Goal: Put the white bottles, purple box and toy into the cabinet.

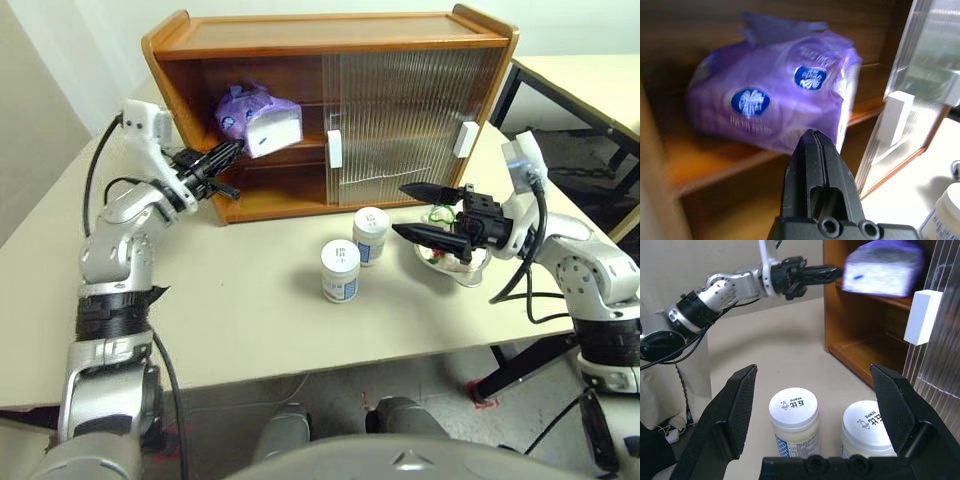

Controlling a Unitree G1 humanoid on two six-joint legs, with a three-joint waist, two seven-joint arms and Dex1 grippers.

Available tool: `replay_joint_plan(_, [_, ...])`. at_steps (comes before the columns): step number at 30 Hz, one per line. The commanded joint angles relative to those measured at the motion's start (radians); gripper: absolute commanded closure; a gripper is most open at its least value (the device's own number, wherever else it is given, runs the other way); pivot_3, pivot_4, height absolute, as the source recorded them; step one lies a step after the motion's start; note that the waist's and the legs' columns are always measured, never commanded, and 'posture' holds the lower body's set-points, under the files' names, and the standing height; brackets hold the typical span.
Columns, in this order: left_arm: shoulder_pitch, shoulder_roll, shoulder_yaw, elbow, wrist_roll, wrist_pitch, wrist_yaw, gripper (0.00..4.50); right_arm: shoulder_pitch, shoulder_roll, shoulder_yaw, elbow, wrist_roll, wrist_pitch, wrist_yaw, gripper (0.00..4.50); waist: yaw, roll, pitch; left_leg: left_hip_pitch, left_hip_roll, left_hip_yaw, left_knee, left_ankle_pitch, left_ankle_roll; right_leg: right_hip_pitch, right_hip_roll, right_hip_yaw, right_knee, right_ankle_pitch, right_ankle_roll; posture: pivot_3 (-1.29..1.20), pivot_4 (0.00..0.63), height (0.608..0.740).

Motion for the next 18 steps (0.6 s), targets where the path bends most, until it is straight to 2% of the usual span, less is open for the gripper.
replay_joint_plan(1, [-0.049, -0.023, -0.042, 0.080, 0.037, -0.050, -0.021, 4.46, 0.008, -0.005, -0.011, -0.007, 0.002, 0.001, -0.004, 0.00, -0.001, 0.000, 0.000, 0.000, 0.000, 0.000, 0.000, 0.000, 0.000, 0.000, 0.001, 0.000, 0.000, 0.000, 0.000, -0.14, 0.000, 0.740])
replay_joint_plan(6, [-0.129, -0.063, -0.061, 0.223, 0.075, -0.133, -0.018, 4.46, 0.013, -0.002, -0.012, -0.020, 0.003, 0.001, -0.016, 0.00, -0.004, 0.000, 0.000, 0.000, 0.000, 0.001, 0.000, 0.000, 0.000, 0.000, 0.003, 0.000, -0.001, 0.000, 0.001, -0.15, 0.000, 0.740])
replay_joint_plan(12, [-0.222, -0.108, -0.065, 0.412, 0.152, -0.241, 0.069, 4.46, 0.015, -0.004, -0.017, -0.039, 0.011, 0.006, -0.034, 0.00, -0.009, 0.000, 0.000, 0.000, -0.001, 0.002, 0.000, 0.000, 0.001, 0.002, 0.005, -0.003, -0.001, 0.000, 0.005, -0.16, 0.000, 0.740])
replay_joint_plan(18, [-0.283, -0.152, -0.066, 0.529, 0.177, -0.322, 0.104, 4.46, 0.012, -0.008, -0.017, -0.037, 0.013, 0.003, -0.037, 0.00, -0.015, -0.001, 0.000, 0.000, -0.001, 0.002, 0.001, 0.001, 0.001, 0.004, 0.008, -0.002, -0.007, 0.002, 0.010, -0.17, 0.000, 0.740])
